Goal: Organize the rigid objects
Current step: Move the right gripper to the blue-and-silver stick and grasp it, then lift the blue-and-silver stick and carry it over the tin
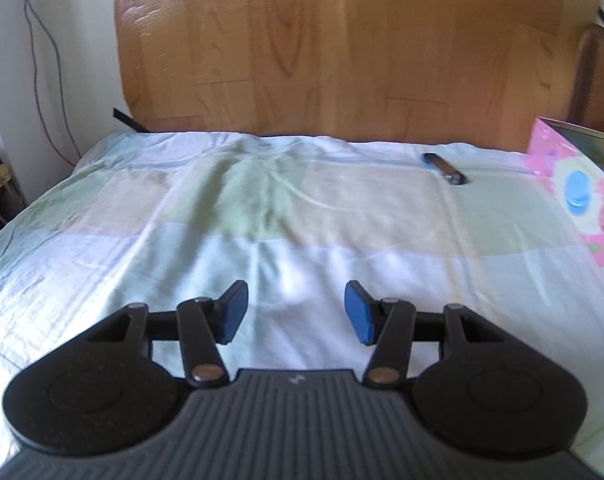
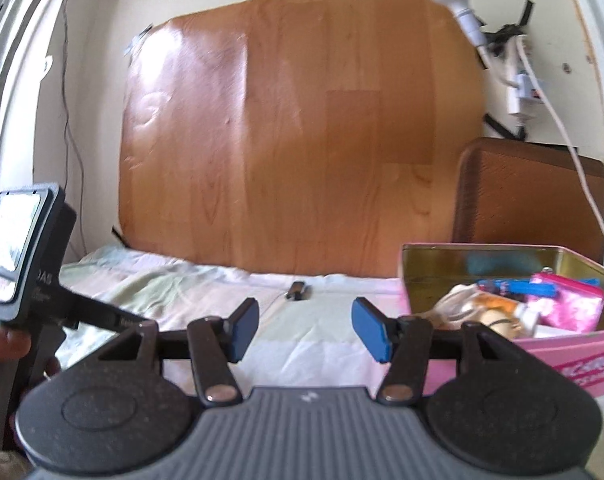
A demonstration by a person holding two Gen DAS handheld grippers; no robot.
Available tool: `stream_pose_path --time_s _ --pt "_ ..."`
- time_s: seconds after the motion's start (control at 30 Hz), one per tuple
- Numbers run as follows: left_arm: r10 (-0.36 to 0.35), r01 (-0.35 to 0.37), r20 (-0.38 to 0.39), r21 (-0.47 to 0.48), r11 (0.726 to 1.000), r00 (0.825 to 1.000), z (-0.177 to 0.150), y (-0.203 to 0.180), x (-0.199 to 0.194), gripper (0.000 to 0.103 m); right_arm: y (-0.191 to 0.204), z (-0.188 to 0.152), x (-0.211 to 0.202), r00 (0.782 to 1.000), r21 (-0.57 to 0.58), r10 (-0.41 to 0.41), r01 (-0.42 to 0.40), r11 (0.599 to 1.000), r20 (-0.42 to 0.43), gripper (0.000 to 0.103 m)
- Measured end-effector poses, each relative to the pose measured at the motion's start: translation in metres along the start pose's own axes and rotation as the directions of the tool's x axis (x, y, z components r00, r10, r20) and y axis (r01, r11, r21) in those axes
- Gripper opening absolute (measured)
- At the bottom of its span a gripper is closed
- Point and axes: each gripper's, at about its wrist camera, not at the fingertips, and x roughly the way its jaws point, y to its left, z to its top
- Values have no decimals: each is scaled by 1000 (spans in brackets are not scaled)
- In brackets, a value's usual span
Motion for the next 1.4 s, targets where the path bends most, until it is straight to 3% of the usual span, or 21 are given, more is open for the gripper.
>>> stream_pose_path --time_s 0.23,0.37,0.47,0.73,0.8,0.83,0.87,0.9,1.0,1.17,1.3,1.4 --pt "-15 14 -6 -84 996 1000 0 21 11 56 15 9 44 996 -39 56 -59 998 -76 53" --pt "-22 25 28 -133 991 999 -2 27 7 56 15 23 101 986 -15 76 -79 997 -149 53" --pt "-26 35 64 -143 989 998 -2 27 4 56 16 32 150 980 -9 48 -51 999 -191 54" --pt "-42 55 93 -141 988 995 2 27 8 57 9 31 266 928 55 -20 43 998 -371 52" --pt "-45 58 90 -140 988 995 3 27 9 57 6 27 283 899 59 -7 37 998 -437 42" --pt "-48 60 91 -139 988 995 3 27 10 57 7 27 287 896 52 4 22 998 -444 35" --pt "-50 63 91 -137 989 995 3 27 10 57 9 27 286 896 29 7 6 1000 -443 26" --pt "-53 66 91 -135 989 994 3 27 10 57 11 26 283 897 3 6 -6 1000 -443 25" --pt "-71 83 84 -144 986 994 3 30 12 57 13 22 263 894 2 29 -32 999 -446 25" --pt "-111 119 58 -184 976 992 3 38 17 57 10 7 194 881 58 146 -134 989 -449 25" --pt "-151 156 48 -116 981 987 1 27 13 57 -4 -4 132 863 137 228 -185 973 -451 25" --pt "-238 235 -22 -76 969 971 -5 11 5 57 -17 -11 92 859 192 270 -204 960 -435 25"
